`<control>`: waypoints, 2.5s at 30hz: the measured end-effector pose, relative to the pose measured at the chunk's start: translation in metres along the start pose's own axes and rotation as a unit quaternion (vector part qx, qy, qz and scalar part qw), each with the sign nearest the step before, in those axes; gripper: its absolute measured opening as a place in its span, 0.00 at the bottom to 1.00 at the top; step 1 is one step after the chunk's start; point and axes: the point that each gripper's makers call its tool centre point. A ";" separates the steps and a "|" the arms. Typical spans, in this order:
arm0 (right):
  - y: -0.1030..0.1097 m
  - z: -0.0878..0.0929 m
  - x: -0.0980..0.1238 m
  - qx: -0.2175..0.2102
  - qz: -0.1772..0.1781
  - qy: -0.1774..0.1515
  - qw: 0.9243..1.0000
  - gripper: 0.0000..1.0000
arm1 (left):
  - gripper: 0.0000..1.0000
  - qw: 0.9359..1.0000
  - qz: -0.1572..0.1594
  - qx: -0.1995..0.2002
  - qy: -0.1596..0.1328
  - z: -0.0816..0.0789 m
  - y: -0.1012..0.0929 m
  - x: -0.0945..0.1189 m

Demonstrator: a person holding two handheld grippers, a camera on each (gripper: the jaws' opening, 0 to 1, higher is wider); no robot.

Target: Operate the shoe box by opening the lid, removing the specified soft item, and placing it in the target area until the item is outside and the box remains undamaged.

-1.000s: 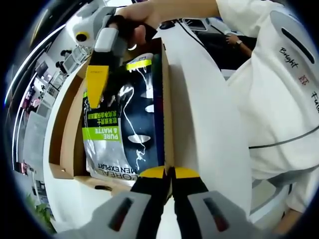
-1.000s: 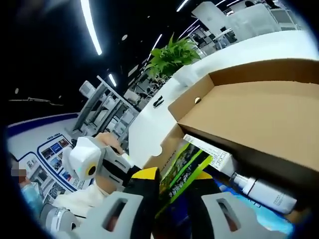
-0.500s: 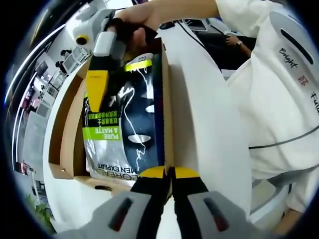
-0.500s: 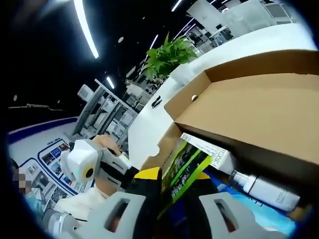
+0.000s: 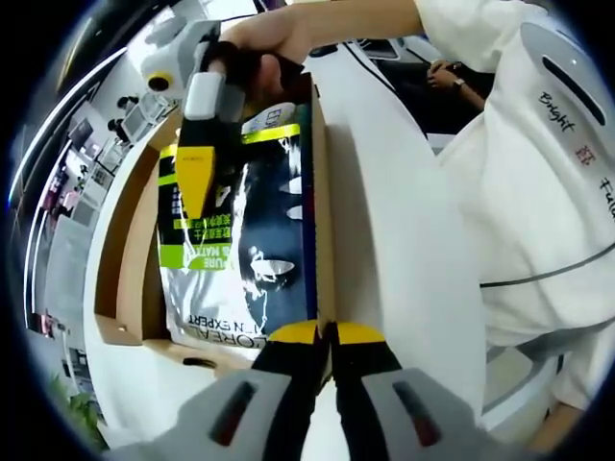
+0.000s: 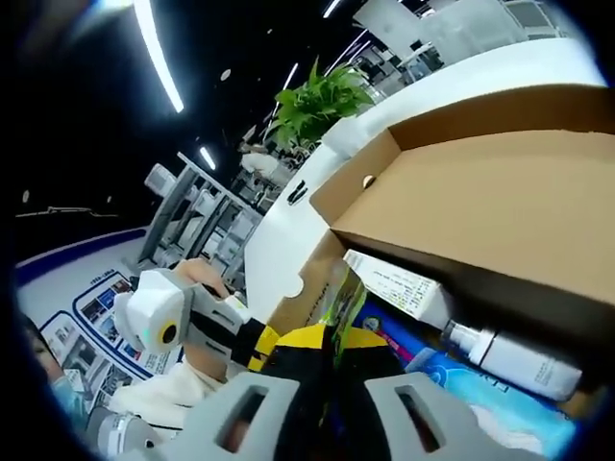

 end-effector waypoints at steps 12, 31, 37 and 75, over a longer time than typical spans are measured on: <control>0.019 -0.004 0.016 -0.001 -0.028 -0.013 1.000 0.00 | 0.03 1.000 0.000 0.001 0.001 0.000 0.000 0.000; 0.028 -0.015 0.050 -0.020 -0.069 -0.055 0.996 0.00 | 0.03 1.000 0.001 0.003 0.001 0.000 0.001 0.000; 0.028 -0.016 0.059 -0.024 -0.069 -0.063 0.995 0.00 | 0.03 1.000 0.001 0.001 0.000 0.000 0.001 -0.001; 0.023 -0.010 0.132 -0.052 -0.099 -0.128 0.985 0.00 | 0.03 1.000 0.006 0.026 0.006 0.000 0.002 -0.001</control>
Point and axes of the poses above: the point that each gripper's makers call its tool centre point, and the gripper's own axes: x roughly backward along the fingers, y roughly to its left, z roughly out of its underside, and after that the axes turned 13 degrees about y, right-handed
